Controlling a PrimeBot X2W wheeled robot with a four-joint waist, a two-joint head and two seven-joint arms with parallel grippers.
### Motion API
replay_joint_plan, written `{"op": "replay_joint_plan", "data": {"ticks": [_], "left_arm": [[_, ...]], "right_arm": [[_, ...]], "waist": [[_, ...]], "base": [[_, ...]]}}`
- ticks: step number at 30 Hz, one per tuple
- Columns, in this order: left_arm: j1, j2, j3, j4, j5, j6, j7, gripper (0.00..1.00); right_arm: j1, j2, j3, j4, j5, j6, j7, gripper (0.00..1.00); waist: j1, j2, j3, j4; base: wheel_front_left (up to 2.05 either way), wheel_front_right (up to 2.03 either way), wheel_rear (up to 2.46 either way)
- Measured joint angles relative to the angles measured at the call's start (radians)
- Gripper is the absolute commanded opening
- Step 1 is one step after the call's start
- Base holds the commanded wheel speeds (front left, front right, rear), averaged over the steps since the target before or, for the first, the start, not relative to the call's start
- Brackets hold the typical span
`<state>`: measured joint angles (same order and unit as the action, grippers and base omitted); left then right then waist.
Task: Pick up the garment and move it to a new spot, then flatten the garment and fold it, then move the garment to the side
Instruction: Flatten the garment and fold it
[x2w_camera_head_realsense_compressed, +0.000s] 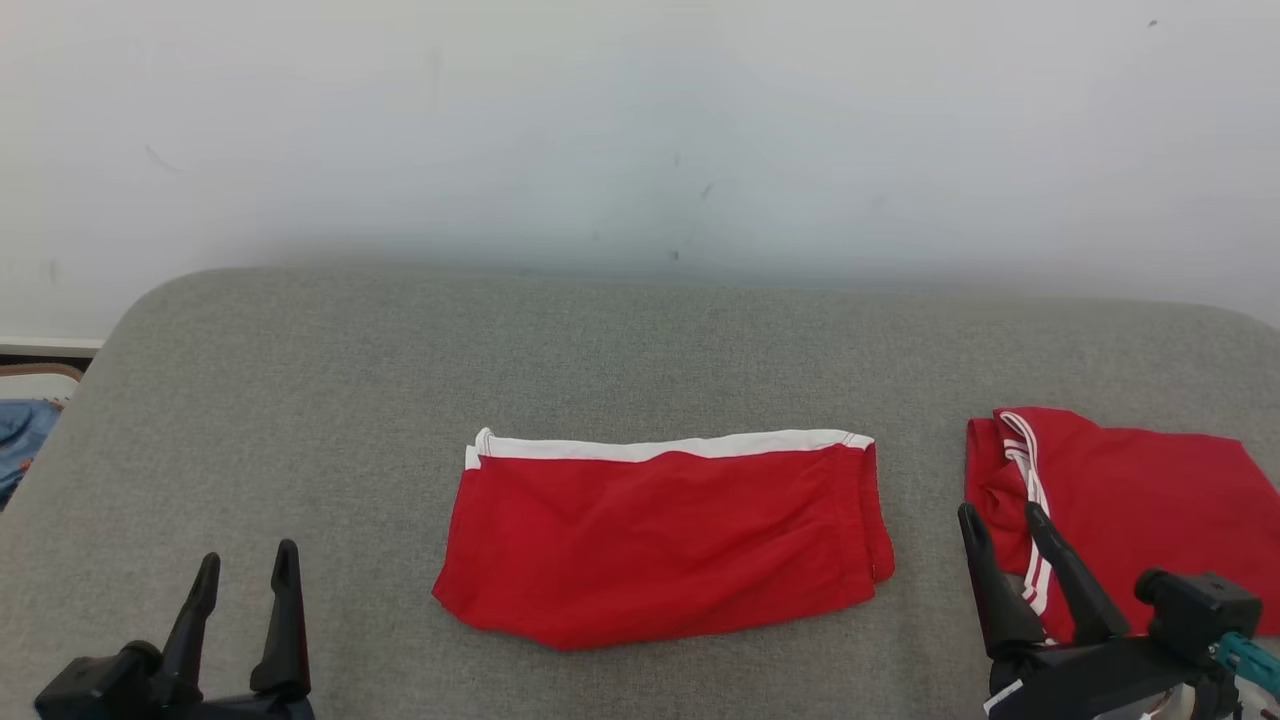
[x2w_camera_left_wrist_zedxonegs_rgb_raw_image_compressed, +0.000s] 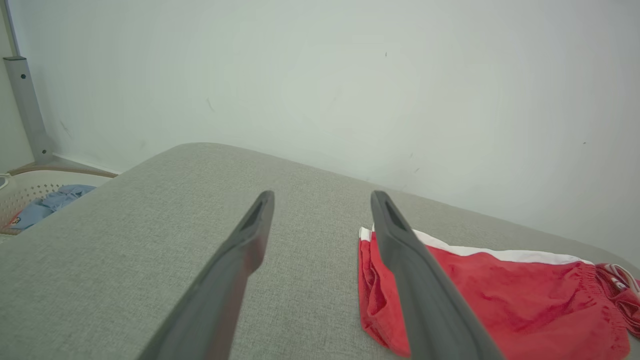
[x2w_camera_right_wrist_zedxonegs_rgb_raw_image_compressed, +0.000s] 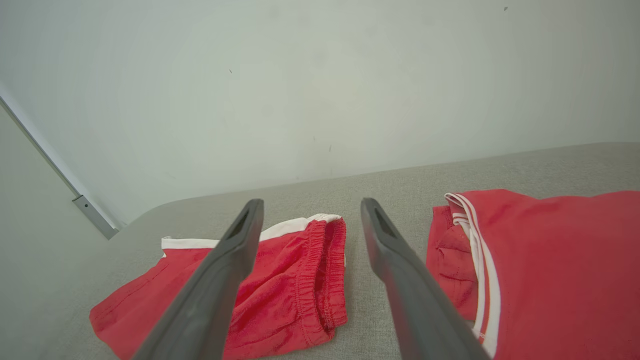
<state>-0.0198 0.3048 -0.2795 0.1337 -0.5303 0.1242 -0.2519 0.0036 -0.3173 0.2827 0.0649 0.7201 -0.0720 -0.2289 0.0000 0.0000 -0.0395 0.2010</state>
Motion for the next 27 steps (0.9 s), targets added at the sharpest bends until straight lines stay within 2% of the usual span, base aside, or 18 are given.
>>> {"op": "replay_joint_plan", "data": {"ticks": [6,12,19,27], "left_arm": [[0.01,-0.035,0.009,-0.055,0.041,0.0,-0.003,1.0],[0.009,-0.055,0.007,-0.086,0.075,0.0,-0.004,1.0],[-0.015,-0.087,-0.025,-0.096,0.092,0.0,-0.004,1.0],[-0.06,-0.114,-0.068,-0.086,0.1,0.0,-0.004,1.0]], "right_arm": [[0.008,-0.006,-0.005,0.005,-0.002,-0.008,0.004,1.0],[-0.031,-0.011,0.008,0.056,0.002,-0.009,0.056,1.0],[-0.193,-0.015,0.029,0.181,0.009,-0.007,0.16,1.0],[-0.272,-0.021,0.06,0.342,0.027,0.007,0.272,1.0]], "waist": [[0.0,0.0,0.018,0.003],[0.0,0.0,0.033,0.02],[0.0001,0.0,0.058,0.056],[0.0001,0.0,0.08,0.121]], "base": [[0.0,0.0,0.0],[0.0,0.0,0.0],[0.0,0.0,0.0],[0.0,0.0,0.0]]}}
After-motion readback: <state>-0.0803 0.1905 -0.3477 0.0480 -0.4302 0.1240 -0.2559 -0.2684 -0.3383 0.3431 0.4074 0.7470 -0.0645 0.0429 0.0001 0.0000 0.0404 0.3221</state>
